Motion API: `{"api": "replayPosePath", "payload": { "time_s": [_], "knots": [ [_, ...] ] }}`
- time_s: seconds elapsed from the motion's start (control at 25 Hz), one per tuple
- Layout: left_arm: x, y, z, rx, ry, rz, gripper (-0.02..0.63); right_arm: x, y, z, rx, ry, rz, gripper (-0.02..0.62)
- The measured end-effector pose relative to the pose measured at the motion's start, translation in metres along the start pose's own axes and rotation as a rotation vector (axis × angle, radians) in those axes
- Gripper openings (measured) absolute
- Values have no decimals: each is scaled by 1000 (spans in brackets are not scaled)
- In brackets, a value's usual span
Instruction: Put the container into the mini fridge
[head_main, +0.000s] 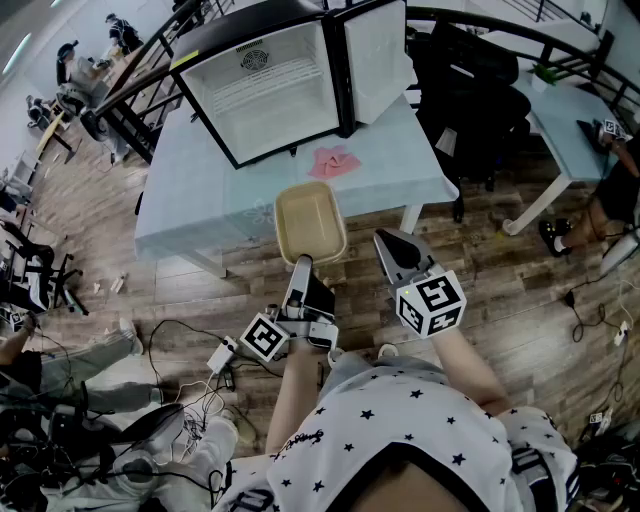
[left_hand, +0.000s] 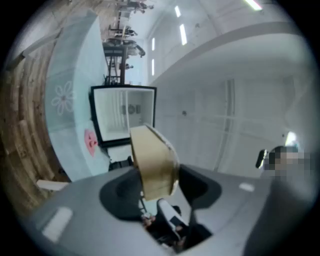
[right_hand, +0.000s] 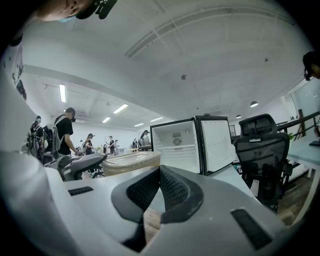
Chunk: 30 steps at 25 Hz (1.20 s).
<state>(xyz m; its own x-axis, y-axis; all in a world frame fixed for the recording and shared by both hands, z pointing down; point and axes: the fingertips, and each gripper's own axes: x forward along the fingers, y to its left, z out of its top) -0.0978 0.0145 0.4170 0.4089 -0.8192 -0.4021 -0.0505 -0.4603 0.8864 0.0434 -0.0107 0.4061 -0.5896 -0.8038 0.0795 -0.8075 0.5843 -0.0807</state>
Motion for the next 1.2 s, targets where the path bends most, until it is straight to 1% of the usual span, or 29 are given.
{"api": "replayPosePath", "payload": {
  "time_s": [0.16,0.28,0.4,0.52,0.68,0.88,1.04,1.2],
  "knots": [
    [-7,-4,-2,5,-2,13,219,-10,6,-3,3,13,11,20],
    [-8,-5,2,1,-18,7,219,-10,10,1,-7,11,26,20],
    [-7,-5,0,4,-36,4,219,-8,11,3,-24,14,68,20],
    [-7,-5,-3,9,-41,5,219,-7,14,3,-14,21,116,21],
    [-7,-6,-6,21,-57,10,219,-7,10,4,-41,17,126,21],
    [-6,-3,-10,41,-83,17,218,-11,3,1,-34,8,162,21],
    [-1,1,-18,16,-112,12,219,-13,-5,-2,-40,11,188,21],
    [3,2,-25,28,-106,17,218,-11,-7,-1,-50,16,211,21]
  ]
}}
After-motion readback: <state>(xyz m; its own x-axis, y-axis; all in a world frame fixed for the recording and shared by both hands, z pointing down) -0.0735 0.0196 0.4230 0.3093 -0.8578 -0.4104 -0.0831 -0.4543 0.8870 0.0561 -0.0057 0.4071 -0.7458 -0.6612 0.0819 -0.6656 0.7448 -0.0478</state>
